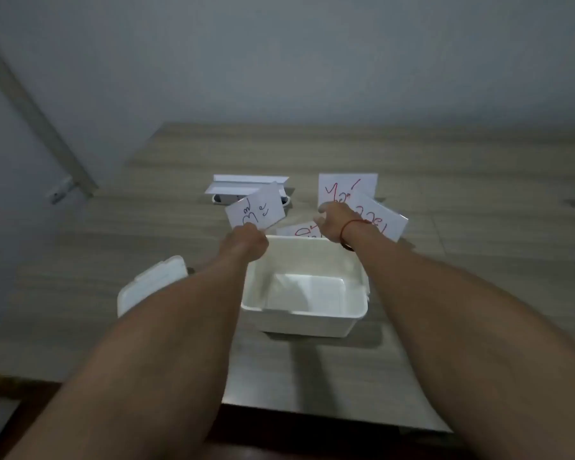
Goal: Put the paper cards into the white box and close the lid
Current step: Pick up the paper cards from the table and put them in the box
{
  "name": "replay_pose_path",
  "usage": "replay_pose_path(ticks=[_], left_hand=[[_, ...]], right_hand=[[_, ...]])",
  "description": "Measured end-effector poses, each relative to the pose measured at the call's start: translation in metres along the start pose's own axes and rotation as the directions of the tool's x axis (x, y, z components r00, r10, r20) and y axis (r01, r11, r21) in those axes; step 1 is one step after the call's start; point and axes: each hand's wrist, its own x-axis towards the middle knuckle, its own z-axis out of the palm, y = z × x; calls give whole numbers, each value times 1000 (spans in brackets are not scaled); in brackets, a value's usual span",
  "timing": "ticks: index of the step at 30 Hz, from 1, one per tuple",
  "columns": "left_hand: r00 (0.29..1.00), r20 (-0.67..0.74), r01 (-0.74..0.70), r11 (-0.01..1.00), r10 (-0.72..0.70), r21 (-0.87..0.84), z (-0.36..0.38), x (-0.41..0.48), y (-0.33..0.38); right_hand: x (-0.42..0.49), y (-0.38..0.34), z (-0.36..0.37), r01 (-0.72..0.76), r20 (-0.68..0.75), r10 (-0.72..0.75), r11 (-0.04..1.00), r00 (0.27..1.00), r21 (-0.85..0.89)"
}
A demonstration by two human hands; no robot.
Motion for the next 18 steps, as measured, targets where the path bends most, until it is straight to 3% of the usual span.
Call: replay_pose_path(ticks=[7,12,18], left_hand=[[991,-75,98,986,-109,-133,51,19,-8],[977,-148,136,986,-150,-99,70,22,-20],[982,-131,112,980,-135,-165,80,26,-34]], right_hand=[[57,7,38,-34,0,34,999,999,23],[83,15,60,-28,29,31,995,999,-93],[89,19,74,-8,-104,-7,990,995,-141]])
